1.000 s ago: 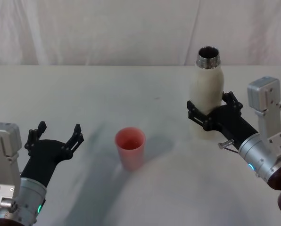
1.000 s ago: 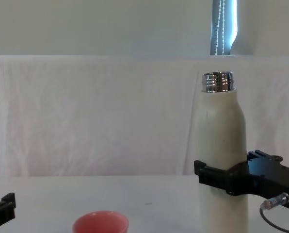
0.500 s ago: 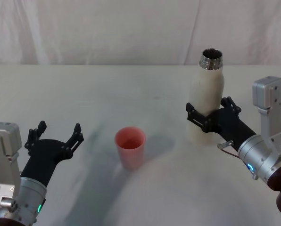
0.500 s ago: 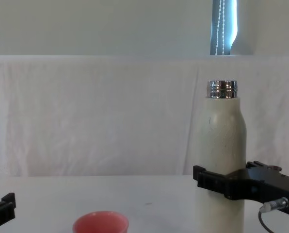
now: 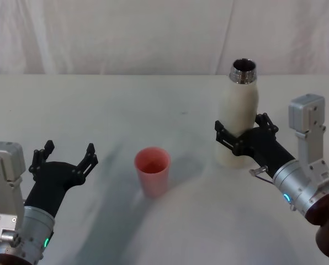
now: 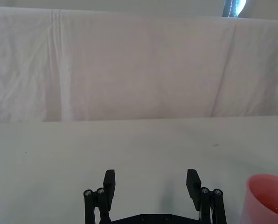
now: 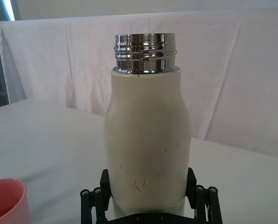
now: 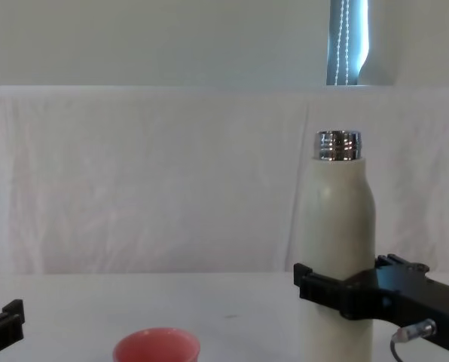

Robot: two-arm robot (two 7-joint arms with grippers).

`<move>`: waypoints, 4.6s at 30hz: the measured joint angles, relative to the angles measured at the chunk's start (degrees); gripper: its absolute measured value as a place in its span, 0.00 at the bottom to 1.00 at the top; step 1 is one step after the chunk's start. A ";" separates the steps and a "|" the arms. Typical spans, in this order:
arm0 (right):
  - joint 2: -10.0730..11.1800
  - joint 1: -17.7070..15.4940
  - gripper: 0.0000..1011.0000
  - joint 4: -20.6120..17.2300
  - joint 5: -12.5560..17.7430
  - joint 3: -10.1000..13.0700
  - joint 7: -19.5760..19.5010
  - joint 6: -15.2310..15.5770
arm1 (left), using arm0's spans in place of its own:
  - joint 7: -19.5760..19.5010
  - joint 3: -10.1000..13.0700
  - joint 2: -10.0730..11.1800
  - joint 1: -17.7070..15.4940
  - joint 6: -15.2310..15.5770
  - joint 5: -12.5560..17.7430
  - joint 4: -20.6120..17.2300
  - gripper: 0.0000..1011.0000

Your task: Grasp the thermos with one hand and pour water into the cup lid.

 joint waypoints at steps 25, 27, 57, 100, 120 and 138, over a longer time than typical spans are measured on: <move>-2.07 3.88 0.94 7.25 -1.53 -1.31 0.16 -4.43 | 0.00 0.00 0.00 0.00 0.00 0.00 0.00 0.99; -2.15 4.08 0.94 7.63 -1.60 -1.31 0.16 -4.44 | 0.00 0.00 0.00 0.00 0.00 0.00 0.00 0.99; -3.02 4.06 0.94 9.42 -1.36 -0.36 -0.25 -5.31 | 0.00 0.00 0.00 0.00 0.00 0.00 0.00 0.99; -3.19 3.54 0.99 9.06 -0.21 1.02 -0.80 -4.82 | 0.00 0.00 0.00 0.00 0.00 0.00 0.00 0.99; -2.64 3.06 0.99 8.06 -0.87 1.04 -0.89 -4.52 | 0.00 0.00 0.00 0.00 0.00 0.00 0.00 0.99; -2.06 1.83 0.99 6.24 -1.03 1.27 -0.93 -3.89 | 0.00 0.00 0.00 0.00 0.00 0.00 0.00 0.99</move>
